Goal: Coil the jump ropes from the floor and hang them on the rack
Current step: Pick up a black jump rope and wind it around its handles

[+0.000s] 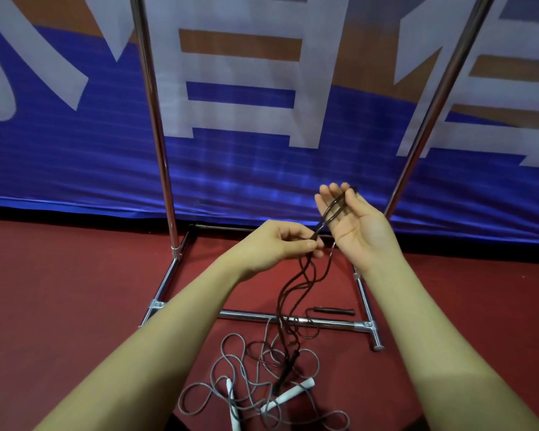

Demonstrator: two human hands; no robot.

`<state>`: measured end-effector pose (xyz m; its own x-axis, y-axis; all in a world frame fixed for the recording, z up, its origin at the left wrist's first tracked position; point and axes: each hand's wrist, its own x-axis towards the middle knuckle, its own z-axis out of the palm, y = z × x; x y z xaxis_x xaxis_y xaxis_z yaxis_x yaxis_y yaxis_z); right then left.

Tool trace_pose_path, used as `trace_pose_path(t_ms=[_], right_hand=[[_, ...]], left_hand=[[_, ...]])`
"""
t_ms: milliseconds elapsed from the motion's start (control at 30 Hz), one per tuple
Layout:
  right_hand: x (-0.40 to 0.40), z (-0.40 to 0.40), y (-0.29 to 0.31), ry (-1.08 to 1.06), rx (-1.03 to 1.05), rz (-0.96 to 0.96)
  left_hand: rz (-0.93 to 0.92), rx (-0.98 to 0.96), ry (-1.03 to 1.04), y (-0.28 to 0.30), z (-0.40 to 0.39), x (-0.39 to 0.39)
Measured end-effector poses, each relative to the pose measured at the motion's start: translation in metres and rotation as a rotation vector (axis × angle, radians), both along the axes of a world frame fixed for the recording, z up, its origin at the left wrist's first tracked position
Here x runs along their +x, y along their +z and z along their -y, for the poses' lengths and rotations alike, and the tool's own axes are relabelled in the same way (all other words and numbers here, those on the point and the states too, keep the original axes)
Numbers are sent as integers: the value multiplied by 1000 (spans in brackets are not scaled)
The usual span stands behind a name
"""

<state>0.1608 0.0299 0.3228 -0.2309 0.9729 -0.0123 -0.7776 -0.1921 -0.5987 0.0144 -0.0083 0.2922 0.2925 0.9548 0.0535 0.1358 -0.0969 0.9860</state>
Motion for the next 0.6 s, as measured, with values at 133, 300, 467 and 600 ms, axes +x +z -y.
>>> trace_pose_path(t_ms=[133, 300, 467, 600], right_hand=[[6, -7, -7, 20, -6, 102], [3, -9, -22, 207, 16, 473], [-17, 5, -35, 463, 108, 726], [-26, 13, -39, 572, 229, 717]], left_hand=[[86, -47, 82, 4, -2, -3], [373, -93, 250, 12, -4, -11], [524, -64, 440, 18, -11, -22], [579, -57, 581, 20, -11, -30]])
